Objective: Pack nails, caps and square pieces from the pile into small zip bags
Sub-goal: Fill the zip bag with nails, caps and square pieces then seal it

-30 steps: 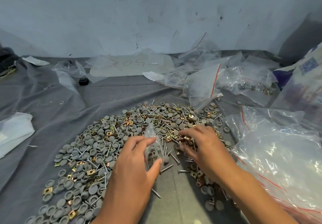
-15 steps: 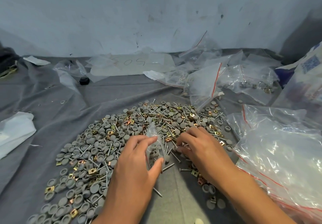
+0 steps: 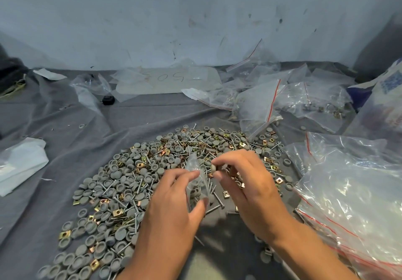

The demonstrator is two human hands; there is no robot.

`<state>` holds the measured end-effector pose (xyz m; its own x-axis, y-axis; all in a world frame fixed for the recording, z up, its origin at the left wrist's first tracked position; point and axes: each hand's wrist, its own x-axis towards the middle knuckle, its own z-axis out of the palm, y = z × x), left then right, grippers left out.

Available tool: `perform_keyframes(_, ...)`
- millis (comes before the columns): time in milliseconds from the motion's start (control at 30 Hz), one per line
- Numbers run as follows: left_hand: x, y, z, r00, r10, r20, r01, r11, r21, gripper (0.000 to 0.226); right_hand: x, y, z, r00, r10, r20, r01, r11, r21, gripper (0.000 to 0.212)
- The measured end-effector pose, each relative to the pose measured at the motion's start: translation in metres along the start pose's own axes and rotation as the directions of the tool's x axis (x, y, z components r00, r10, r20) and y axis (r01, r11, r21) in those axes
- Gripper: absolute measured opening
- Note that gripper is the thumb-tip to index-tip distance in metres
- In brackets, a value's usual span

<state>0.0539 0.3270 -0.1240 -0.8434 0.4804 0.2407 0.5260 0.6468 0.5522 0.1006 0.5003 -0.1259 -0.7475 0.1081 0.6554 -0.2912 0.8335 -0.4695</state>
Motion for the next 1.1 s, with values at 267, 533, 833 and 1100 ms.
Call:
perform_keyframes(267,0.000,-0.001,0.000,1.000,-0.014,0.004,0.014,1.000,-0.004,0.058,-0.006,-0.008,0.005,0.983,-0.157,0.091,0.160,0.987,-0.032,0.021)
perform_keyframes(533,0.002,-0.001,-0.001,0.999,-0.028,-0.015,0.028,1.000,-0.010,0.059,-0.012,0.014,0.007,0.868,0.275,0.414,-0.159,0.943,-0.293,0.030)
perform_keyframes(833,0.001,-0.002,-0.004,0.999,-0.025,-0.024,0.024,1.000,-0.010,0.056,-0.018,0.006,0.005,0.830,0.296,0.472,-0.129,0.926,-0.354,0.029)
perform_keyframes(1100,0.001,-0.001,-0.004,1.000,-0.027,-0.016,0.027,1.000,-0.010,0.057,-0.012,-0.002,-0.003,0.794,0.297,0.530,-0.024,0.887,-0.462,0.023)
